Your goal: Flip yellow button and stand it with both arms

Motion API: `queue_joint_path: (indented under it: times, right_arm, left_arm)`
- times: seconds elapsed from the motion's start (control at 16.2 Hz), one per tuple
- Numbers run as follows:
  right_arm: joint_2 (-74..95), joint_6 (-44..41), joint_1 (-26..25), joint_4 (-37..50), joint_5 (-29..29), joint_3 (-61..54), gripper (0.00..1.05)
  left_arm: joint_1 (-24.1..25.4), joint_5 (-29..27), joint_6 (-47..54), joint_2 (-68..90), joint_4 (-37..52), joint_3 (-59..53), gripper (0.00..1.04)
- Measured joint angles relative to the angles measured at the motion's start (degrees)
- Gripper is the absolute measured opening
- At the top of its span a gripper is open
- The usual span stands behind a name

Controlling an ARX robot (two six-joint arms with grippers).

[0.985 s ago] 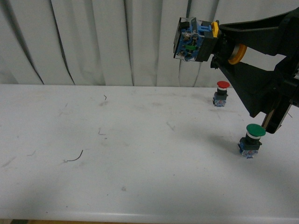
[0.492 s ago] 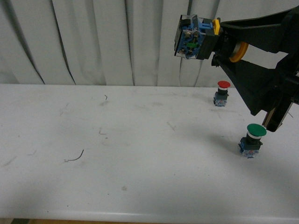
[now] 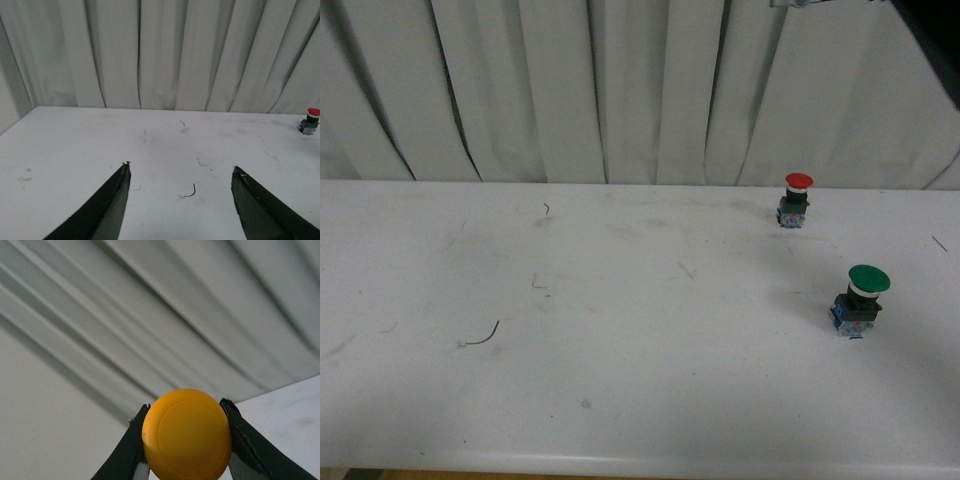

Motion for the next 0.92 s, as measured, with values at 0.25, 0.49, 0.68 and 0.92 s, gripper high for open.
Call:
queue_joint_path:
  times: [0.25,0.49,0.68,0.92]
  right_arm:
    - [-0.76,-33.59,-3.61,-10.36,16.94,2.12,0.36]
    - [0.63,-51.19,-4.42,-13.57,26.16,4.61,0.36]
    - [6.08,-54.27,-6.43,-20.46,30.99,10.29,0.36]
    - [17.44,-53.68,-8.02,-35.36,32.00,24.37,0.36]
  left_arm:
    - [0.00,-0.02,0.02,0.00,0.00,0.00,0.98]
    - [0.00,-0.02,0.02,0.00,0.00,0.00,0.98]
    - [0.00,-0.02,0.02,0.00,0.02,0.00,0.98]
    - [0.00,-0.02,0.02,0.00,0.02,0.00,0.98]
